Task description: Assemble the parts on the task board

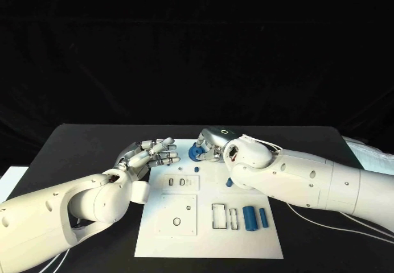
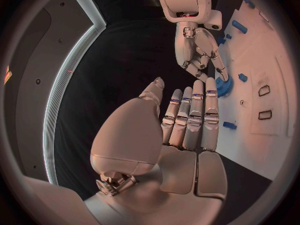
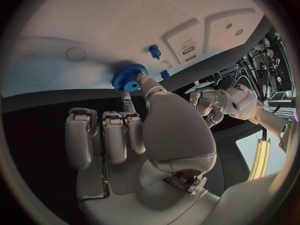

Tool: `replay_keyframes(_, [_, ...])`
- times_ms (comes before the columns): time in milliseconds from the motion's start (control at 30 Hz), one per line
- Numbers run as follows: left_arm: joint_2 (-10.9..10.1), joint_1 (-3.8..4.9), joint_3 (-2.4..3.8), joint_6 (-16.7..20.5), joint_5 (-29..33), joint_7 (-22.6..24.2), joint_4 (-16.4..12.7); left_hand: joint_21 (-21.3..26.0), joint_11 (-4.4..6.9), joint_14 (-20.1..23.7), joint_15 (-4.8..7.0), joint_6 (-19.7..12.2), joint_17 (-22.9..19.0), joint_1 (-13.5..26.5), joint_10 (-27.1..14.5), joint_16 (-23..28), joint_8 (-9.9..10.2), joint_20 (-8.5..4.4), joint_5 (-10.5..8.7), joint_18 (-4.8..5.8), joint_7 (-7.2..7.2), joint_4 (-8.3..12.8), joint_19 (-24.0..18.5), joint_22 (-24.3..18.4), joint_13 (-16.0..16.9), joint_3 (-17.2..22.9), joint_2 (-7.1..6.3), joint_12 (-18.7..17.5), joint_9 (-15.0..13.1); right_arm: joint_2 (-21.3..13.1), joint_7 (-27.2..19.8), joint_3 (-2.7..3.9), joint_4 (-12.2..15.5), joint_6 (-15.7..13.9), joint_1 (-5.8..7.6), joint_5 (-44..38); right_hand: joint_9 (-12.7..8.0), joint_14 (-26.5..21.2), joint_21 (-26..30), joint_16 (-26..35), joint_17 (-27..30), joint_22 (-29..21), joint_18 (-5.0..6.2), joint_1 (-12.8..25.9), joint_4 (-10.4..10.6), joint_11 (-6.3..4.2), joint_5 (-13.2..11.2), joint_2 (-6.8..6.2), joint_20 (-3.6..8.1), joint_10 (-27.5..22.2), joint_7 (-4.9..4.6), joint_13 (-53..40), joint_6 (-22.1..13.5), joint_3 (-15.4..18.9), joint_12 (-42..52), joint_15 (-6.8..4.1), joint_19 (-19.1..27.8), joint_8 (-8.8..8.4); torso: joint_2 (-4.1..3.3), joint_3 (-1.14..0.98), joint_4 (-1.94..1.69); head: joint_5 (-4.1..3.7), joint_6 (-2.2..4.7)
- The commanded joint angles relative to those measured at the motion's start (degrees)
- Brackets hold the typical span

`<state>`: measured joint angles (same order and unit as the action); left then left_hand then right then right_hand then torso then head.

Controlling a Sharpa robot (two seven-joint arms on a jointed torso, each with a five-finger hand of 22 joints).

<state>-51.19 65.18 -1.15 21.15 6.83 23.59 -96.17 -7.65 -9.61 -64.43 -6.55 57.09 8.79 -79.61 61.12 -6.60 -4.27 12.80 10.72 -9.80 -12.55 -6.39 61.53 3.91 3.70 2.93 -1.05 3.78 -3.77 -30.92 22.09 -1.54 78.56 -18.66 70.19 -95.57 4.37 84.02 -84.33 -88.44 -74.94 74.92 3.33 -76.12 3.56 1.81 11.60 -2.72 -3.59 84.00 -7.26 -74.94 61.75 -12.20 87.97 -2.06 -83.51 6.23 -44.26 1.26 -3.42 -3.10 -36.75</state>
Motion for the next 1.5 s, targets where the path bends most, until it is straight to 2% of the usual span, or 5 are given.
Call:
replay_keyframes(33, [0.1, 0.05, 0.04, -0.7, 0.1, 0.4, -0.1, 0.3, -0.08, -0.1, -0.34, -0.1, 0.1, -0.1, -0.3, 0.3, 0.4, 0.13, -0.39, -0.65, -0.21, 0.3, 0.3, -0.1, 0.1, 0.1, 0.51, -0.1, 0.0, 1.0, -0.1, -0.13, -1.1, 0.0, -0.18, -0.8, 0.5, 5.3, -0.4, -0.3, -11.3, 1.7, -0.60, 0.5, -0.1, -0.25, 0.3, -0.01, -0.10, 5.1, 0.92, -13.8, 1.5, -0.4, 0.3, -0.38, -0.3, 0.17, 0.05, -0.02, 0.03, 0.09, -0.11])
replay_keyframes(633, [0.2, 0.05, 0.04, -0.7, 0.1, 0.3, -0.2, 0.3, -0.08, -0.1, -0.34, -0.1, 0.1, -0.1, -0.3, 0.3, 0.4, 0.13, -0.39, -0.65, -0.21, 0.3, 0.3, -0.1, 0.1, 0.1, 0.51, -0.1, 0.0, 2.7, -1.4, -0.35, -3.1, -0.1, -0.53, 0.5, -0.7, 5.2, -0.5, -0.1, -10.9, 2.1, -0.68, 4.2, 1.2, 1.30, -2.4, -2.48, -1.04, 4.0, -0.86, -12.4, -3.4, 0.3, -1.8, 0.86, -0.4, -2.79, 0.10, 0.02, 0.19, 0.22, -0.45])
replay_keyframes(1067, [0.1, 0.05, 0.04, -0.8, 0.1, 0.1, -0.1, 0.4, -0.08, -0.1, -0.34, -0.1, 0.1, -0.2, -0.3, 0.3, 0.4, 0.12, -0.40, -0.65, -0.21, 0.5, 0.4, -0.1, 0.1, 0.1, 0.56, -0.1, 0.0, 2.2, -1.9, -0.39, -2.6, -1.8, -0.53, 1.4, -0.5, 5.2, -0.5, -0.1, -10.9, 2.1, -0.65, 6.1, 3.9, 2.21, -3.5, -3.22, -2.07, 3.5, -1.73, -11.9, -7.0, 2.3, -2.7, 1.77, -0.4, -2.59, 0.12, -0.04, 0.16, 0.20, -0.43])
replay_keyframes(1333, [-0.1, 0.05, 0.04, -1.0, 0.1, 0.1, -0.1, 0.4, -0.08, -0.1, -0.34, -0.1, 0.1, -0.2, -0.3, 0.3, 0.4, 0.12, -0.40, -0.65, -0.21, 0.5, 0.4, -0.1, 0.1, 0.1, 0.56, -0.1, 0.0, -4.0, -3.8, -0.12, 3.0, -6.7, -0.33, 3.9, -0.3, 5.1, -0.5, 0.0, -10.7, 2.1, -0.63, 5.1, 4.1, 1.99, -1.1, -2.77, -2.03, 3.6, -1.48, -12.0, -5.8, 2.2, -2.6, 1.63, -0.3, -2.30, 0.26, -0.07, 0.49, 0.14, -0.33])
replay_keyframes(1500, [-0.3, 0.05, 0.03, -1.2, 0.1, 0.1, -0.1, 0.4, -0.08, -0.1, -0.34, -0.1, 0.1, -0.2, -0.3, 0.3, 0.4, 0.12, -0.40, -0.65, -0.21, 0.5, 0.4, -0.1, 0.1, 0.1, 0.56, -0.1, 0.0, -11.8, -8.3, 0.12, 7.7, -5.9, 0.68, 10.7, -0.3, 5.0, -0.5, 0.1, -10.4, 2.0, -0.61, 3.9, 3.4, 1.88, -0.9, -2.83, -1.95, 3.4, -1.39, -11.9, -5.4, 1.9, -2.8, 1.54, -0.2, -2.32, 0.59, -0.08, 1.20, 0.35, -0.35])
